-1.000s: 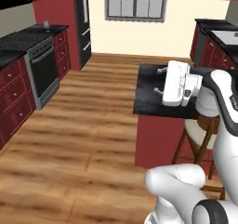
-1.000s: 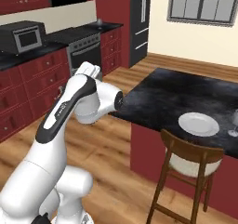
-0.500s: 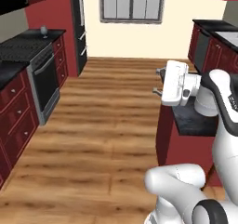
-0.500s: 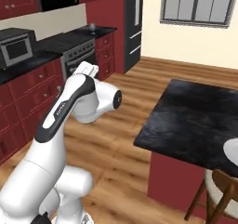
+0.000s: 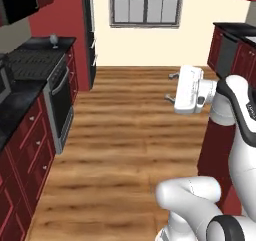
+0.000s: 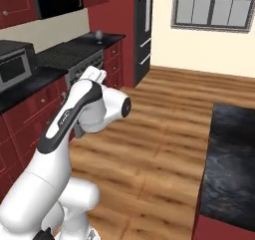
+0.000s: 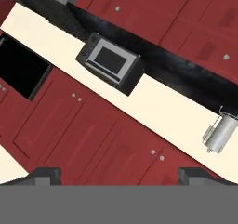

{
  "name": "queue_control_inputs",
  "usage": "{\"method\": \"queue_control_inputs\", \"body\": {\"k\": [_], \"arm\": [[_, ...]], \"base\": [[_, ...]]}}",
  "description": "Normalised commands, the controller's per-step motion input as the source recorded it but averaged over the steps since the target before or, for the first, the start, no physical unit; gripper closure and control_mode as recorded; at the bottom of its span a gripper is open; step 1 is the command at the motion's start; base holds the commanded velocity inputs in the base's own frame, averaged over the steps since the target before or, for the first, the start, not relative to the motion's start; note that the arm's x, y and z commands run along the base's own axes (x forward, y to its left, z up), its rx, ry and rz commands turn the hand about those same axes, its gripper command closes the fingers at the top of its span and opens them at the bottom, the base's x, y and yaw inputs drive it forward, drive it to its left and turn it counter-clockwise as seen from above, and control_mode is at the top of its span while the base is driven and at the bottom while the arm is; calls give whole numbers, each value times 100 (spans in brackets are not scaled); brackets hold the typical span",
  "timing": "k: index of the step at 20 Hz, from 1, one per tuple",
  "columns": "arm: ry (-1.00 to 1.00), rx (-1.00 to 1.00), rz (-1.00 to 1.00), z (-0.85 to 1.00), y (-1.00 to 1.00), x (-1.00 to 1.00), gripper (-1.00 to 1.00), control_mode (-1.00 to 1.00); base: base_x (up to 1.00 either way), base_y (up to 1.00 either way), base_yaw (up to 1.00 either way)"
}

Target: Retrieve the wine glasses from the counter and place one next to each plate.

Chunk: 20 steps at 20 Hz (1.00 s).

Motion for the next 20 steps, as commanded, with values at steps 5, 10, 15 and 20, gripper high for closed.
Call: {"method": "queue_control_inputs", "body": {"k": [5, 10, 15, 20], "arm": [[0, 0, 0, 0, 0, 0, -100, 100], [0, 0, 0, 0, 0, 0, -100, 100], [0, 0, 0, 0, 0, 0, -100, 100], [0, 0, 0, 0, 0, 0, -100, 100]], "base": [[100, 100, -16], [100, 20, -5], [100, -36, 16], [100, -57, 24]]}}
